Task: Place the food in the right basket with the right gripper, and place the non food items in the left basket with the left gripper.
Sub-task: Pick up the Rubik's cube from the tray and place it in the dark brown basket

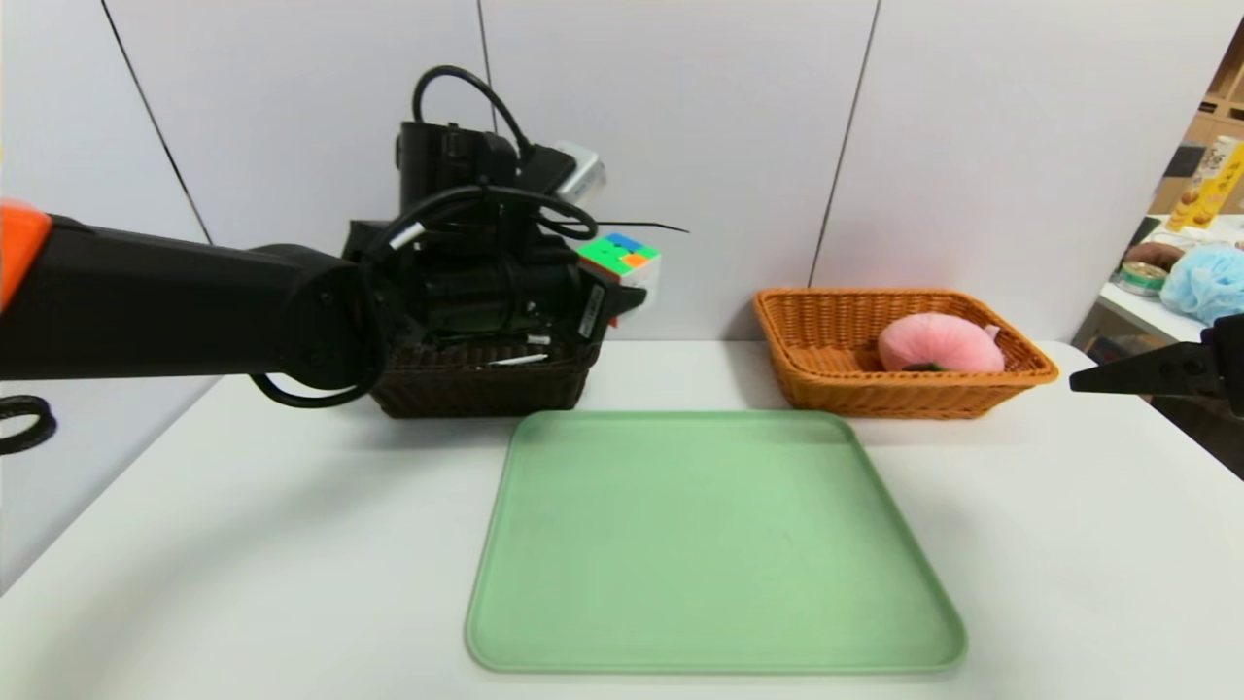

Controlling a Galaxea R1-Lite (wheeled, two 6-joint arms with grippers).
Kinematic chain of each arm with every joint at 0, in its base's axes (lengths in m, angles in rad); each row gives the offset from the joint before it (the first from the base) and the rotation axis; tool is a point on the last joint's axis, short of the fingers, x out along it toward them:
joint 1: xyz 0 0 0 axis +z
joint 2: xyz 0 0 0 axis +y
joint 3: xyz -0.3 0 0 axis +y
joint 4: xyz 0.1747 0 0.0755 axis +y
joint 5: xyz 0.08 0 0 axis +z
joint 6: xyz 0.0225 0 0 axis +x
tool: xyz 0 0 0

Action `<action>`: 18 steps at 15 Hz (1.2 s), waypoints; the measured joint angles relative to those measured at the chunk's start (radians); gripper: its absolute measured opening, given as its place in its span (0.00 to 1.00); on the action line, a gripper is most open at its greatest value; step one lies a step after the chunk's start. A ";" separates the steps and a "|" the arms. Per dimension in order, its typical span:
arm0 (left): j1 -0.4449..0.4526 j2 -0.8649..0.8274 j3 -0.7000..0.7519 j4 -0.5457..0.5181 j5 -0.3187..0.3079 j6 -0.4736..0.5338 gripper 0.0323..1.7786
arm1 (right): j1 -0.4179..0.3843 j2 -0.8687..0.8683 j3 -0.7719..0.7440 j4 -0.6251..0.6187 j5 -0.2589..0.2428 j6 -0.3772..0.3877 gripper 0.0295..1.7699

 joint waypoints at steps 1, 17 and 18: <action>0.042 -0.015 -0.009 0.041 -0.003 0.000 0.53 | 0.001 0.000 0.000 0.000 0.000 0.000 0.96; 0.330 0.136 -0.080 0.197 -0.037 -0.058 0.53 | 0.001 -0.006 0.020 0.002 -0.006 0.001 0.96; 0.330 0.145 -0.080 0.198 -0.038 -0.059 0.53 | 0.001 -0.006 0.021 0.002 -0.006 0.001 0.96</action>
